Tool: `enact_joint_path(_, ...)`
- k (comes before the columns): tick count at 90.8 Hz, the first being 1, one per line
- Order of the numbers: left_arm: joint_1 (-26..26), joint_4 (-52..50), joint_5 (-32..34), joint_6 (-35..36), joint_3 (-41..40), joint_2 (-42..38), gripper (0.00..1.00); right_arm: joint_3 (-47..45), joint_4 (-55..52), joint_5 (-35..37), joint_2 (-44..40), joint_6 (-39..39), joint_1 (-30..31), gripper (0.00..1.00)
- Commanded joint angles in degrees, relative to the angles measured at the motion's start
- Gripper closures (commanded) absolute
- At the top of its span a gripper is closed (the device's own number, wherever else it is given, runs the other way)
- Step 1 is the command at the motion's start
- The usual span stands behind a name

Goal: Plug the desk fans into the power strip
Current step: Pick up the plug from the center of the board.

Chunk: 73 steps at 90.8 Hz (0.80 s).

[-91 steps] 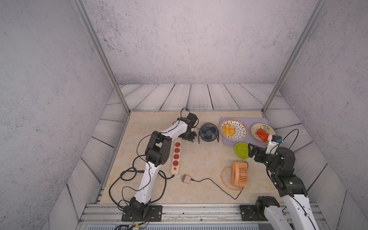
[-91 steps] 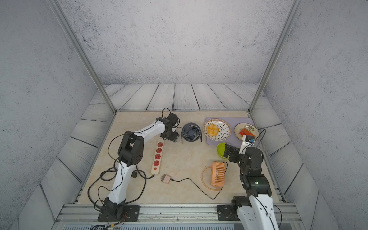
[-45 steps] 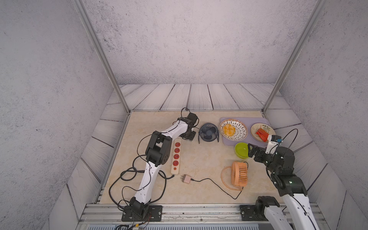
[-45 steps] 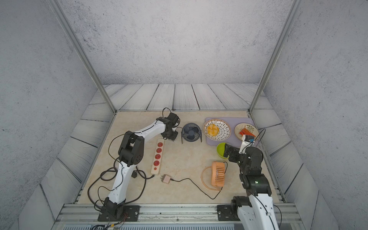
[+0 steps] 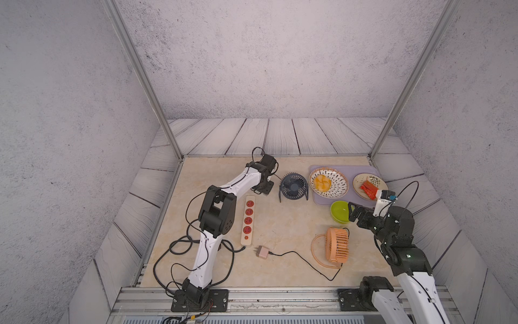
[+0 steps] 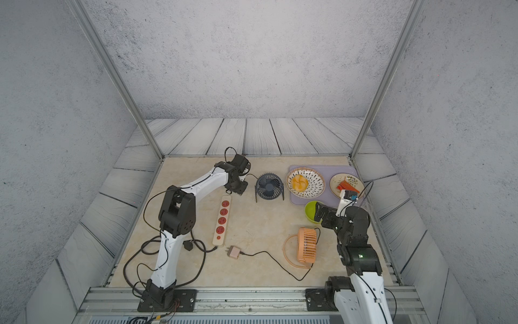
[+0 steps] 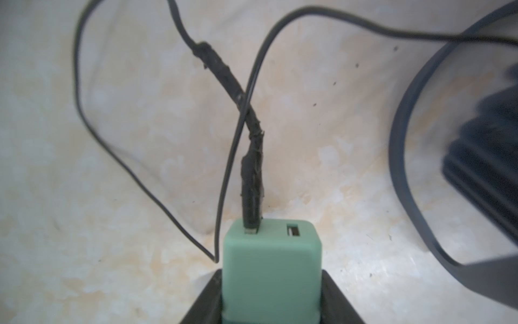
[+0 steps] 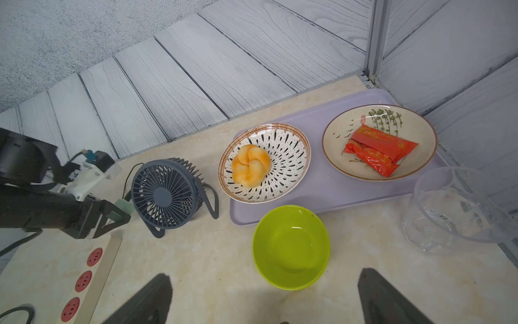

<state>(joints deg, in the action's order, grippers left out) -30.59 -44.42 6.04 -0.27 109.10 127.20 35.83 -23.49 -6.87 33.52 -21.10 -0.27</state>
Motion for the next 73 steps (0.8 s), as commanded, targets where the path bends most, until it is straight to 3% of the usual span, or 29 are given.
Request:
enact_joint_path(1,0.5,1.5,0.3,2.2,-1.9,-6.0,0.61,1.2,-0.9,-0.3,0.5,-2.3,0.0,0.01)
enact_joint_path(37,3.1,4.2,-8.8,12.4,-13.5,-22.3,0.70,5.3,-0.6,-15.1,2.4,-1.7,0.3,0.01)
enact_joint_path(47,4.3,3.8,-16.7,16.3,-17.3,-27.7,0.68,6.5,1.3,-18.5,4.1,-0.9,0.7,0.01)
enact_joint_path(73,6.9,1.7,-35.6,28.0,-26.7,-39.0,0.79,7.9,8.9,-29.7,9.1,1.8,3.6,0.09)
